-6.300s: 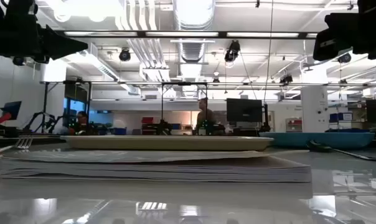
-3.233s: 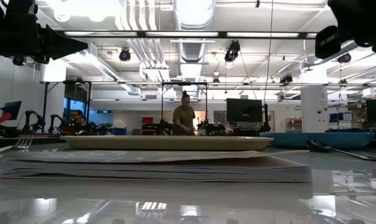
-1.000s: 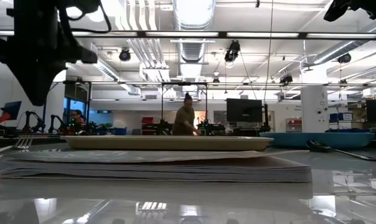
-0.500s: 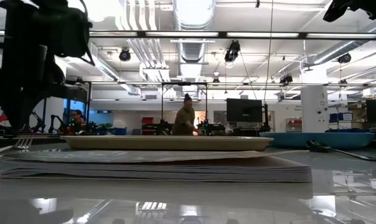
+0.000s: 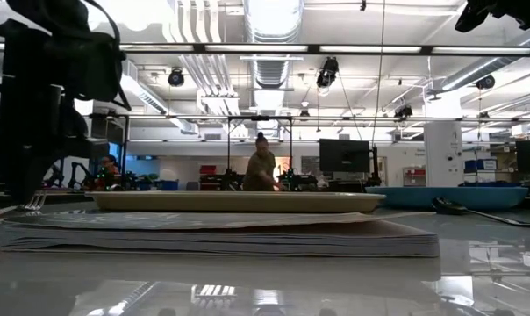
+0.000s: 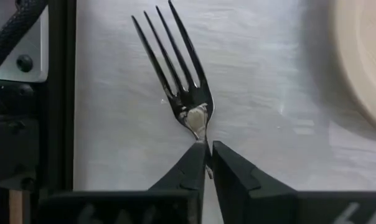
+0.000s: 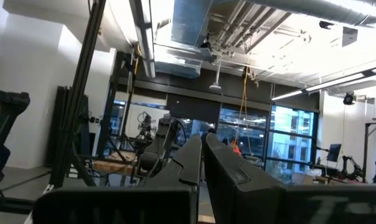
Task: Pick and place plate/cup/fork/spoon on tray
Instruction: Put the orange fork on the light brown tray
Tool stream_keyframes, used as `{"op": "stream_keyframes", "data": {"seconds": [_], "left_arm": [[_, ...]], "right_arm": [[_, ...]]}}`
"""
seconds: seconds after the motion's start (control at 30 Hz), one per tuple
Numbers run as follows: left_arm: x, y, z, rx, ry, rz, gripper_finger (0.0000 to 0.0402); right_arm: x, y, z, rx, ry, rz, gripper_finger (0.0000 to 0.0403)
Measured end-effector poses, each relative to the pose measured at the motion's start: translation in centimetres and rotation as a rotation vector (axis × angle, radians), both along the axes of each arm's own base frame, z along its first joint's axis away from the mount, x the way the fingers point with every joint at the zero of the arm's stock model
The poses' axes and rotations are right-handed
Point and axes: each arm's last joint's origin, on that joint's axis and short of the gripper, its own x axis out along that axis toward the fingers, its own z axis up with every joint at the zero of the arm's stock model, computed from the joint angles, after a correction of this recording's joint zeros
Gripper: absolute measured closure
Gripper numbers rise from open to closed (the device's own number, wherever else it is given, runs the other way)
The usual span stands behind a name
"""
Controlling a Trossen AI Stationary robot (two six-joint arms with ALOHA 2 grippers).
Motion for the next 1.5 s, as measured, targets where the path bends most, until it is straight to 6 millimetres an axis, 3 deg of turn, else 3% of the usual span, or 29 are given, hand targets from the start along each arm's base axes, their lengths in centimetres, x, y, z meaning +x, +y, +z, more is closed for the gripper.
{"op": "stream_keyframes", "data": {"seconds": [0.33,0.63,0.77,1.03,1.33,1.5], "left_arm": [[-0.3,0.1,-0.9,-0.001,-0.017,0.004,0.0279],[-0.4,0.1,-1.1,0.004,-0.021,0.003,0.0266],[-0.3,0.1,-1.1,0.005,-0.025,0.003,0.0285],[-0.2,0.1,-1.1,0.019,-0.038,0.002,0.0388],[-0.2,0.1,-0.9,0.035,-0.035,0.025,0.0398],[-0.3,0.2,0.2,0.065,0.006,0.022,0.0400]], "right_arm": [[0.0,0.0,0.0,-0.002,-0.002,-0.001,0.0394],[0.0,0.0,0.0,-0.002,-0.003,-0.001,0.0394],[0.0,0.0,0.0,-0.002,-0.003,-0.001,0.0394],[0.0,0.0,0.0,0.003,-0.003,0.002,0.0394],[0.0,0.0,0.0,0.002,-0.003,0.001,0.0394],[0.0,0.0,0.0,0.000,-0.004,0.000,0.0394]]}}
